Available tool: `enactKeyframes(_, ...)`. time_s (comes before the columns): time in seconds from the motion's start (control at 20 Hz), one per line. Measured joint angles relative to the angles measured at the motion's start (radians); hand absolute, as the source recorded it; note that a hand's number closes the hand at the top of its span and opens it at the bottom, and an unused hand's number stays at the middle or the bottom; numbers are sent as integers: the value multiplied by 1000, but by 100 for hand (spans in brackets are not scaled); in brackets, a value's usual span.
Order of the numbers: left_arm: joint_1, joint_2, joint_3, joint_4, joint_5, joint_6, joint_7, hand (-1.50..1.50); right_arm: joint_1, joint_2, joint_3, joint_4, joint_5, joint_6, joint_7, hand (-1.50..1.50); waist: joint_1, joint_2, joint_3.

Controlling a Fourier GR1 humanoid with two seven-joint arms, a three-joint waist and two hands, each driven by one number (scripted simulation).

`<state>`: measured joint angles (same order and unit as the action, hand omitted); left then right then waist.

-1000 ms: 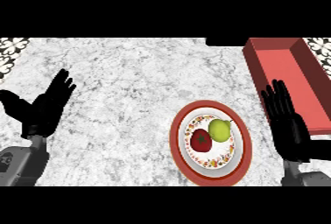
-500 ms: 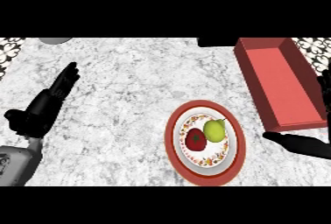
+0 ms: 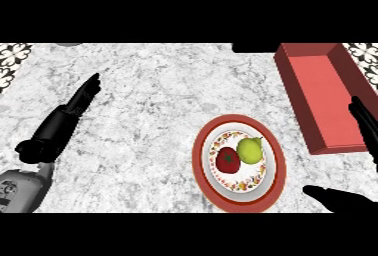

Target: Pick the tomato from the plate and place it in the cardboard box

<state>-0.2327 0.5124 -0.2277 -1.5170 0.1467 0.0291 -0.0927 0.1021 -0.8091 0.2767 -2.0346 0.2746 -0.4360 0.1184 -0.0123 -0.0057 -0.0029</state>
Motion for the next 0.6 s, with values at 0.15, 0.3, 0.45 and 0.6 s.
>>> enactKeyframes(0.15, -9, -19, -13, 3, -22, 9, 3, 0, -9, -48, 58, -45, 92, 74, 116, -150, 6, 3, -1)
enactKeyframes(0.3, -13, -22, -16, 10, -27, -2, -7, 0, -44, -96, 118, -93, 153, 187, 263, -150, 16, 5, -2)
enactKeyframes(0.45, -28, -34, -27, 14, -38, -8, -8, 0, -115, -104, 194, -138, 196, 315, 421, -150, 29, 7, -2)
enactKeyframes(0.6, -34, -38, -25, 10, -40, -13, 3, 0, -196, -83, 272, -186, 219, 446, 584, -150, 37, 7, -2)
